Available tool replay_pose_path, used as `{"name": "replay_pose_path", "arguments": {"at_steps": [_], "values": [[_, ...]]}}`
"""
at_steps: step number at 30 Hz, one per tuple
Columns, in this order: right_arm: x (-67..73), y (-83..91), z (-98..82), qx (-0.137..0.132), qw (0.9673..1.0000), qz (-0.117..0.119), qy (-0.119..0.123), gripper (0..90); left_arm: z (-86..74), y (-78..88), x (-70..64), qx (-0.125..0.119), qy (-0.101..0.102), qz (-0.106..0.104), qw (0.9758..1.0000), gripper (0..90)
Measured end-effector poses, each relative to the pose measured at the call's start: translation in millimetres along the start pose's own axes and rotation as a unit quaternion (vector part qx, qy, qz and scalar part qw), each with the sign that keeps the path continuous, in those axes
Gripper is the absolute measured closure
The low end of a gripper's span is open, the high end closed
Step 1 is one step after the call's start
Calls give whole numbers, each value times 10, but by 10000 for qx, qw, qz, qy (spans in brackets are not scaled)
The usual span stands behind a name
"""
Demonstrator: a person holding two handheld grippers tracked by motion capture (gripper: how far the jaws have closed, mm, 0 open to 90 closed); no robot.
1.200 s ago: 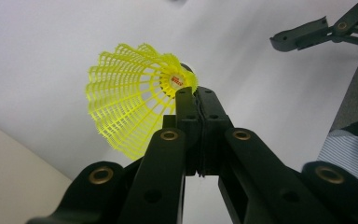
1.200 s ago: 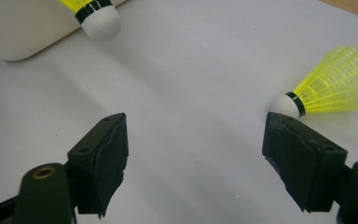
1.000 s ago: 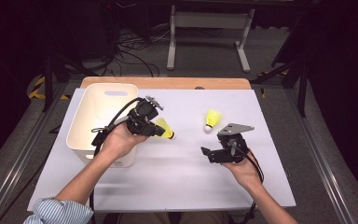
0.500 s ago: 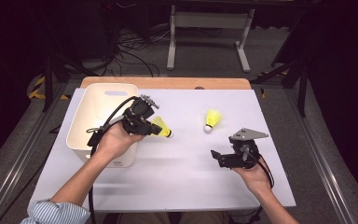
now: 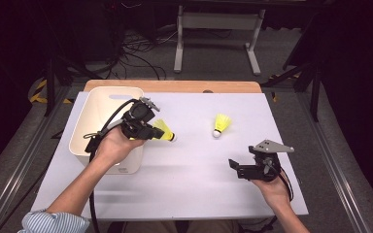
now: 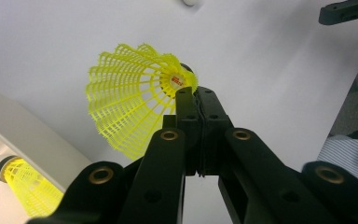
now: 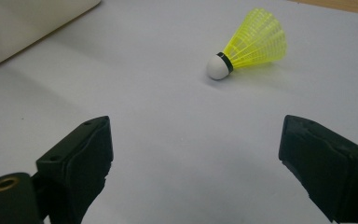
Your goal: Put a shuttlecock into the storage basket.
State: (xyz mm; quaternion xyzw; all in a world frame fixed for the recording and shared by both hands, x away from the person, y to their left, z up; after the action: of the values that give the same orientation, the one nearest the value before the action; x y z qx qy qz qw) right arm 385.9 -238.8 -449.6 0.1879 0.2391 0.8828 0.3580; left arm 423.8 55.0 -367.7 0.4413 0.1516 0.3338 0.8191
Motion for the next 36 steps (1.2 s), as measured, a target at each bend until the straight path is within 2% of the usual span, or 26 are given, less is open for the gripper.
{"name": "replay_pose_path", "arguments": {"at_steps": [15,36], "values": [[-72,114,-134,-215,9996,-125,-151,95,-17,112,63,-135,102,47,9998,895],[-215,217,-310,-424,9980,-320,-346,85,-30,201,163,-196,200,145,9995,895]]}}
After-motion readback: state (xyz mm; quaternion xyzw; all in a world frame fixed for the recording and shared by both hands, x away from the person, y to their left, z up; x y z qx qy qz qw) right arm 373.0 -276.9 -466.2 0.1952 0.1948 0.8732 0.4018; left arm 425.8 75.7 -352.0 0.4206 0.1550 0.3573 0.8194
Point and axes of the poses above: each handheld gripper's, and its own axes: y roughly backward along the jaws, z roughly out of its top, x roughly to its left, the point moved 8 cm from there along -y, roughly forward along the jaws, and after that the axes turned 13 degrees about z, right-handed, at the moved point
